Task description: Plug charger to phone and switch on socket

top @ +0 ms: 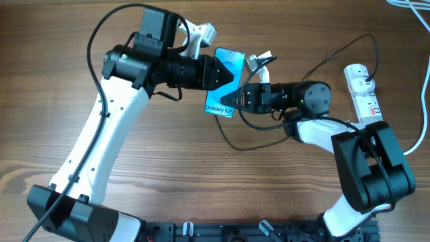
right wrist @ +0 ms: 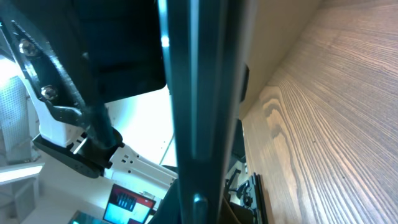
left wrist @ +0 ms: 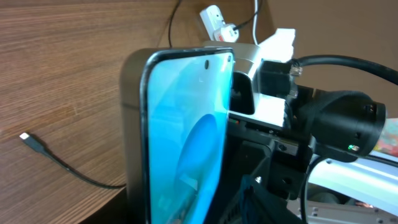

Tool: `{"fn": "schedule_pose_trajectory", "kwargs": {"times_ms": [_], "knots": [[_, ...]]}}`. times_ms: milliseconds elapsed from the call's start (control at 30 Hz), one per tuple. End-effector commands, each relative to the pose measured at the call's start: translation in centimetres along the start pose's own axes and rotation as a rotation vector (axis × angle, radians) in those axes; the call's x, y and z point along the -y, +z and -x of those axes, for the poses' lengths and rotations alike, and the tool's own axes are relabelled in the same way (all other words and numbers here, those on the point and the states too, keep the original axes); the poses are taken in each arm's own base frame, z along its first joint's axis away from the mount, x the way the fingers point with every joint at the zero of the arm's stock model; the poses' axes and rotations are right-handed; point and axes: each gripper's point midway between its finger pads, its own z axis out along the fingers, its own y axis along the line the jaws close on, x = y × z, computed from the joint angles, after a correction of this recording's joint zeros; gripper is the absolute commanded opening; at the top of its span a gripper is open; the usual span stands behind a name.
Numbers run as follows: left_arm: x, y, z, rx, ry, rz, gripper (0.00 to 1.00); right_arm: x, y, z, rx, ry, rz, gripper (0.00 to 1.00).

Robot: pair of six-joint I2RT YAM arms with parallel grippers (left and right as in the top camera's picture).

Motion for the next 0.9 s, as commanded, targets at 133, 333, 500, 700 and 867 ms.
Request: {"fn": "schedule_pose_trajectory", "kwargs": {"times_ms": [133,333,500,700,867], "knots": [[13.5,-1.3,-5.5,-0.246,0.106,-0.599,0.48,-1.5,3.0,0.1,-0.080,-0.003,0.060,0.04],[14.2,-1.6,-5.1,-0.228,0.151,-0.642,0.42,-1.5,3.0,-0.1,-0.092,0.022,0.057,0.04],[14.0,-1.8,-4.9,-0.218,0.151,-0.641,0.28,-1.4,2.8,-0.1,-0.099,0.052,0.052,0.04],[12.9,-2.6,-3.5,-0.172,0.141,-0.633,0.26,-1.3,2.6,-0.2,-0.106,0.070,0.046,0.04],[11.5,-3.7,-2.1,-0.121,0.126,-0.624,0.32,-1.3,2.6,-0.3,-0.112,0.071,0.045,0.04]]}}
